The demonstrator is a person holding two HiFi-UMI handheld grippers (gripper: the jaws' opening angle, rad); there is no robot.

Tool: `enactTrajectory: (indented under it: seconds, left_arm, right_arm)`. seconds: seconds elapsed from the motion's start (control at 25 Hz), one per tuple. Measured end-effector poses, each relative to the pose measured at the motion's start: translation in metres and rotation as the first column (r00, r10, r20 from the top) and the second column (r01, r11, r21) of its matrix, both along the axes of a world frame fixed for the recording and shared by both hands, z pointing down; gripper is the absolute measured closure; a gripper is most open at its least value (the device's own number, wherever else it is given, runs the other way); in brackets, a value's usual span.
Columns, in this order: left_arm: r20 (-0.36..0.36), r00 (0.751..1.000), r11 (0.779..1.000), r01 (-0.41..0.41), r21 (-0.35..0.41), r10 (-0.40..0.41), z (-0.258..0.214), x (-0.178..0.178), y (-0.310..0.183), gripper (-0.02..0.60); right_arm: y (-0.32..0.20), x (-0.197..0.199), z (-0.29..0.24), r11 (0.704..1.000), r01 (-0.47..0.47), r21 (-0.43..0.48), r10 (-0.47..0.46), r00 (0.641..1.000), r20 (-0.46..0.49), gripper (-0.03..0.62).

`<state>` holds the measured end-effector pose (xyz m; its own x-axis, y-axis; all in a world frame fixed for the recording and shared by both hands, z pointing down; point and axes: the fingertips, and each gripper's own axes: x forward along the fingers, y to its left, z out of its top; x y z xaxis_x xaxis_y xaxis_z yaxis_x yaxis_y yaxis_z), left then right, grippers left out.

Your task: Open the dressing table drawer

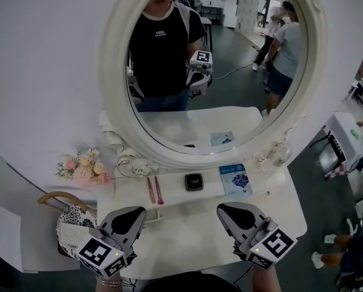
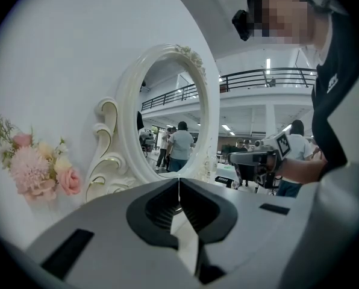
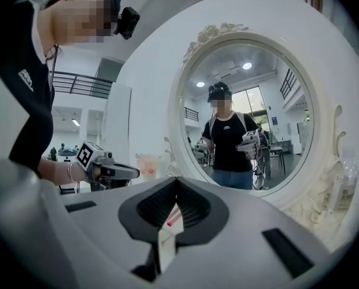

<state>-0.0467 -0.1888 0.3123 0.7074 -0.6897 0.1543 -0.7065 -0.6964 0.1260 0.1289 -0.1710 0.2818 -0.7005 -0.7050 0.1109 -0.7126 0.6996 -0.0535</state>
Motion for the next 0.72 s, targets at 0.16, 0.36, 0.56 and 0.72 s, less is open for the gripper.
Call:
enactTrajectory:
  seconds: [0.16, 0.36, 0.56, 0.72]
  left_arm:
    - [0.003, 1.0, 1.0, 0.026, 0.015, -0.026, -0.0039, -0.0017, -0.0021, 0.563]
    - [0.011, 1.0, 1.0, -0.006, 0.028, 0.006, -0.0064, 0.0026, 0.001, 0.563]
    - [0.017, 1.0, 0.999, -0.019, 0.027, 0.019, -0.0055, 0.0012, 0.0043, 0.563]
    - [0.033, 0.999, 0.999, -0.035, 0.039, 0.033, -0.0068, -0.0013, 0.0072, 0.563]
  right_arm:
    - [0.0014, 0.0026, -0.0062, 1.0, -0.007, 0.002, 0.007, 1.0, 0.009, 0.576]
    - [0.0051, 0.003, -0.0094, 1.0, -0.017, 0.014, 0.017, 1.0, -0.021, 0.576]
    - [0.0068, 0.0048, -0.0092, 0.999, -0.039, 0.011, 0.04, 0.998, -0.047, 0.576]
    - [0.0091, 0.0066, -0.0106, 0.999, -0.046, 0.008, 0.046, 0.998, -0.033, 0.576]
